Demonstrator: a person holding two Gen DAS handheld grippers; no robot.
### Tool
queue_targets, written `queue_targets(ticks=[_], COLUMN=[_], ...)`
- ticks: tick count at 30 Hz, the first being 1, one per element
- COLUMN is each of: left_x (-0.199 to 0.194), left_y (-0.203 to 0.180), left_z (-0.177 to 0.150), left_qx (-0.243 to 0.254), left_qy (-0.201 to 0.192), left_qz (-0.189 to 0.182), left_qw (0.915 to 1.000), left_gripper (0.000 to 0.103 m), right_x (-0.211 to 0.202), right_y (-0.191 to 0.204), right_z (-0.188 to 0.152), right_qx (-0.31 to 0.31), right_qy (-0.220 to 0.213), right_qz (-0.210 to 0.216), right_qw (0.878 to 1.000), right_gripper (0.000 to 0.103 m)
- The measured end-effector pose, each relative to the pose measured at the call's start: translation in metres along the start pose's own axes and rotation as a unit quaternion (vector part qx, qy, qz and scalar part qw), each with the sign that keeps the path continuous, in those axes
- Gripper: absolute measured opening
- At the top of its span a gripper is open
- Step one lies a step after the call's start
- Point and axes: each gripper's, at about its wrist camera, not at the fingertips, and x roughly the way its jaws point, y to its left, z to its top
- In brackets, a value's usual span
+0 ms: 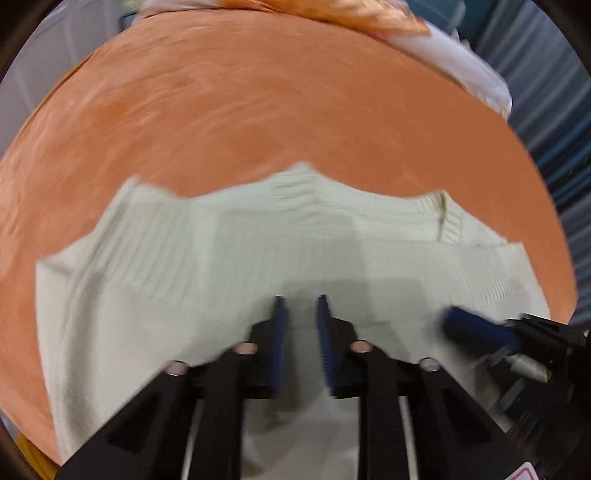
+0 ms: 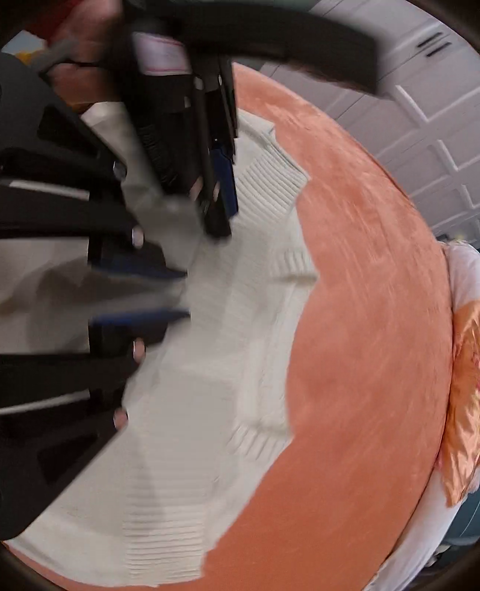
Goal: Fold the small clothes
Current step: 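Smooth the cream crew-neck sweater flat with both open grippers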
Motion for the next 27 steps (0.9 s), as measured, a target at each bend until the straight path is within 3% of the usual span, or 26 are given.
queue_targets(ticks=[2,5,6,9,11,12,13,14,15,18,20,21,22,23,27], left_x=[-0.012,-0.023,-0.027,-0.038,-0.046,-0.051,-0.057,-0.057,-0.056,-0.033,-0.013,-0.008,-0.004,-0.003,-0.035], left_y=[0.04,0.086,0.093,0.102,0.097,0.096,0.097,0.096,0.096,0.103,0.107,0.108,0.106,0.105,0.109], left_z=[-0.007,-0.016,-0.018,-0.024,-0.014,-0.01,-0.007,0.002,0.01,0.03,0.036,0.037,0.036,0.036,0.042], left_qx=[-0.031,-0.07,-0.079,-0.096,-0.1,-0.1,-0.099,-0.103,-0.11,-0.112,-0.112,-0.108,-0.101,-0.1,-0.115], left_qy=[-0.011,-0.011,-0.011,-0.021,-0.037,-0.049,-0.064,-0.074,-0.085,-0.06,-0.03,-0.023,-0.015,-0.014,-0.064], left_qz=[0.014,-0.003,-0.007,0.0,0.009,0.025,0.04,0.051,0.059,0.06,0.04,0.03,0.018,0.012,0.017], left_qw=[0.9994,0.9975,0.9968,0.9952,0.9942,0.9935,0.9923,0.9906,0.9886,0.9901,0.9925,0.9934,0.9946,0.9948,0.9912], left_gripper=[0.008,0.008,0.008,0.008,0.007,0.015,0.033,0.043,0.058,0.062,0.06,0.047,0.021,0.01,0.007], right_x=[-0.017,-0.049,-0.062,-0.089,-0.096,-0.096,-0.094,-0.09,-0.086,-0.049,-0.036,-0.033,-0.035,-0.042,-0.103], right_y=[-0.041,-0.128,-0.15,-0.172,-0.167,-0.161,-0.16,-0.16,-0.161,-0.161,-0.161,-0.156,-0.151,-0.142,-0.133], right_z=[-0.013,-0.048,-0.059,-0.069,-0.067,-0.057,-0.056,-0.044,-0.038,-0.015,-0.009,-0.005,-0.005,-0.001,-0.004], right_qx=[0.036,0.141,0.165,0.202,0.195,0.184,0.178,0.177,0.177,0.196,0.201,0.194,0.185,0.177,0.177], right_qy=[-0.006,-0.01,-0.013,-0.032,-0.043,-0.05,-0.059,-0.07,-0.072,-0.043,-0.029,-0.03,-0.03,-0.041,-0.136], right_qz=[-0.057,-0.052,-0.081,-0.084,-0.095,-0.105,-0.11,-0.111,-0.105,-0.09,-0.087,-0.095,-0.093,-0.082,-0.074], right_qw=[0.998,0.989,0.983,0.975,0.975,0.976,0.976,0.975,0.976,0.976,0.975,0.976,0.978,0.98,0.972], right_gripper=[0.006,0.0,0.0,0.0,0.007,0.024,0.046,0.055,0.06,0.059,0.061,0.052,0.032,0.015,0.008])
